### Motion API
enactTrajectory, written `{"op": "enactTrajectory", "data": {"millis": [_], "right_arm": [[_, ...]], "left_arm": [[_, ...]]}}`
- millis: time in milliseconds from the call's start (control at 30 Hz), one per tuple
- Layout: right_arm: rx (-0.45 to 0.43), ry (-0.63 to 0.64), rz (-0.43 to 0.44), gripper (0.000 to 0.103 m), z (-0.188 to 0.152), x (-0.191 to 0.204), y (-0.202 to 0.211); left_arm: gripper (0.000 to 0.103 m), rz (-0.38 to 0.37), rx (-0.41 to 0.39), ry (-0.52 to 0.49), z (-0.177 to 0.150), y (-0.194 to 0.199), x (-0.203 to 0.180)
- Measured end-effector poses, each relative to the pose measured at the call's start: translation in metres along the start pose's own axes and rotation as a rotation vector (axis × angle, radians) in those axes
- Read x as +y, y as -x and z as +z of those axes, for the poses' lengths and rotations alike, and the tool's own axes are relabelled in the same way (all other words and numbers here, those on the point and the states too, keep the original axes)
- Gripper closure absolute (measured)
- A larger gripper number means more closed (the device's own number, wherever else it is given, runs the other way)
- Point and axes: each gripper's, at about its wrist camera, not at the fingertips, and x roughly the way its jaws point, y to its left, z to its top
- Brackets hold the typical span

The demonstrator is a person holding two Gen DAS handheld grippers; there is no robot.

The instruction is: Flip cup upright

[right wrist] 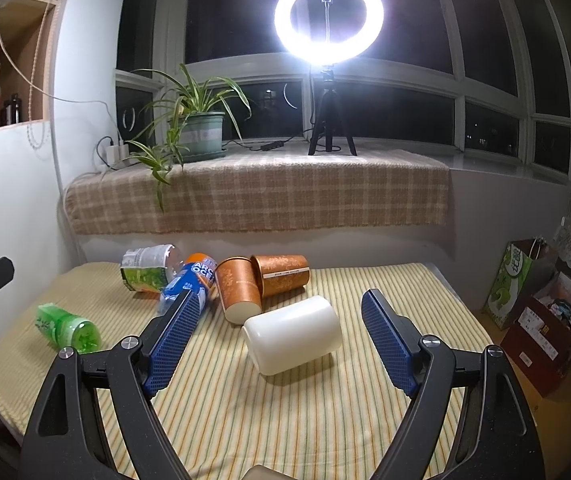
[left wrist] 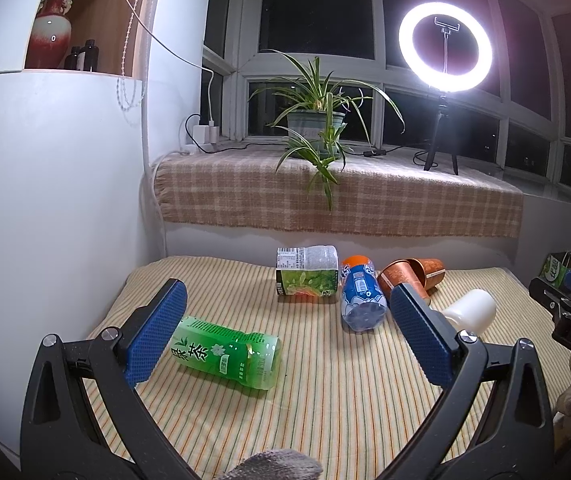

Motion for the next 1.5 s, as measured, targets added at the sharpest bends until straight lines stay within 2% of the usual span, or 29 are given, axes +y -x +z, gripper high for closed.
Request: {"op": "enactTrajectory", "data": {"millis": [800,1500], "right_arm": [[0.023,-0.008,0.011,0.02,0.0,0.0,-0.006],[0.07,-0.019,0.055,0.02,0.001,0.003,-0.018]], "left_arm": [[0.0,-0.002,0.0,-0.004,0.0,0.002,-0.005],[0.0,-0.001,0.0,-0.005,0.0,0.001,-0.004]]}}
